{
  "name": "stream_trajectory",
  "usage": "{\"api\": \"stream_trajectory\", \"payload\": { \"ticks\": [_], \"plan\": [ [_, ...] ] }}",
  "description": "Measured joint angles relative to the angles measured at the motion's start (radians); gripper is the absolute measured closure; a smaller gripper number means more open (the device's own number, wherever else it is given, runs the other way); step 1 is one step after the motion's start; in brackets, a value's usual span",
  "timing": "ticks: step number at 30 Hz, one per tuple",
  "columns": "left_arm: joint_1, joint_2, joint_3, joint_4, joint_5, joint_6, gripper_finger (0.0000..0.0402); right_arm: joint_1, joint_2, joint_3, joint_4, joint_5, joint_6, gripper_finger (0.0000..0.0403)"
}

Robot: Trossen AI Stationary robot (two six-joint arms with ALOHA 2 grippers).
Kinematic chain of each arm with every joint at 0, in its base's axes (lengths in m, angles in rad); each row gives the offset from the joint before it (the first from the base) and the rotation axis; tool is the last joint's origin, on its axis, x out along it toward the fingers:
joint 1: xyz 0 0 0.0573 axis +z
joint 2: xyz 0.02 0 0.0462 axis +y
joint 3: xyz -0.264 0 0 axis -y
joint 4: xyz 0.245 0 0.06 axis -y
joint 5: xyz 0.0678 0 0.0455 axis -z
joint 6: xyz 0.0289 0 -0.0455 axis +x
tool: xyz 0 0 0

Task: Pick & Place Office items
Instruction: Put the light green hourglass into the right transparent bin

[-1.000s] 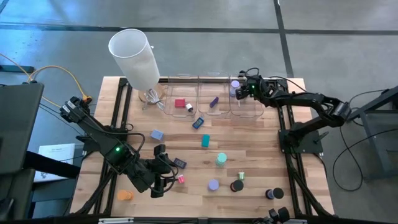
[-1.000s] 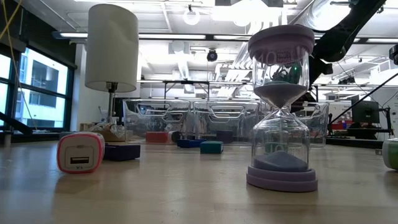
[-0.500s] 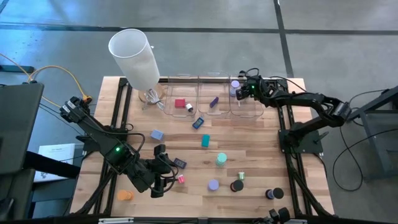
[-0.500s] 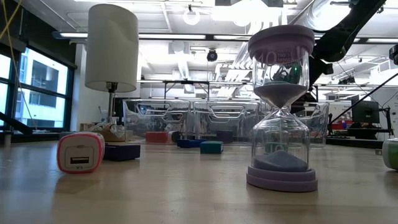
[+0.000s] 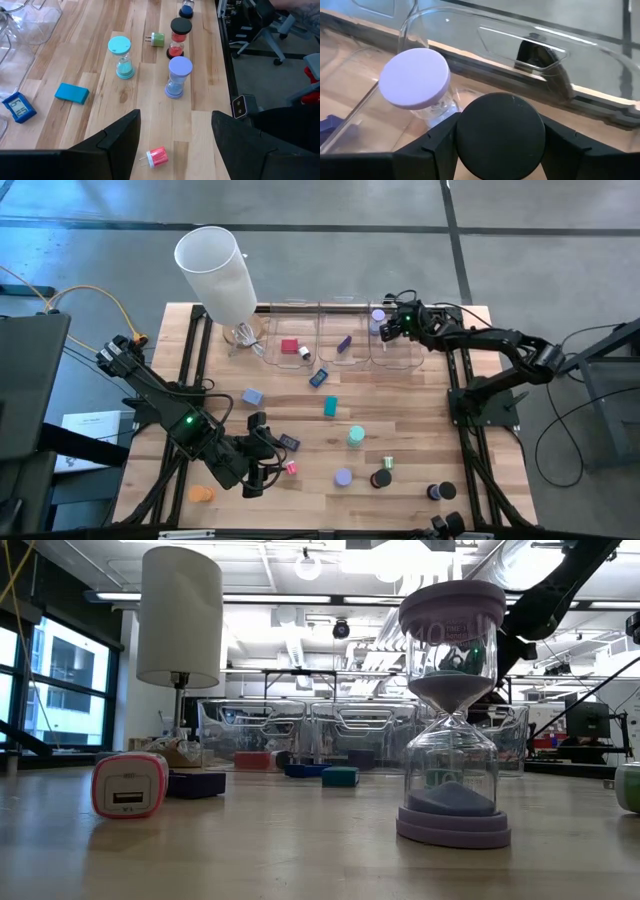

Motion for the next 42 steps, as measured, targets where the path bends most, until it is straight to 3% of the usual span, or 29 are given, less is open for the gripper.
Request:
{"api": "stream_trajectory", "payload": {
  "ticks": [5,11,42],
  "plan": [
    [0.0,0.0,0.0,0.0,0.0,0.0,0.0163,-0.017,0.0,0.0,-0.003,-0.032,0.011,0.0185],
    [0.0,0.0,0.0,0.0,0.0,0.0,0.0163,-0.036,0.0,0.0,-0.054,0.058,0.076,0.0185],
    [0.0,0.0,0.0,0.0,0.0,0.0,0.0163,-0.034,0.0,0.0,-0.083,-0.018,0.064,0.0185]
  ]
}}
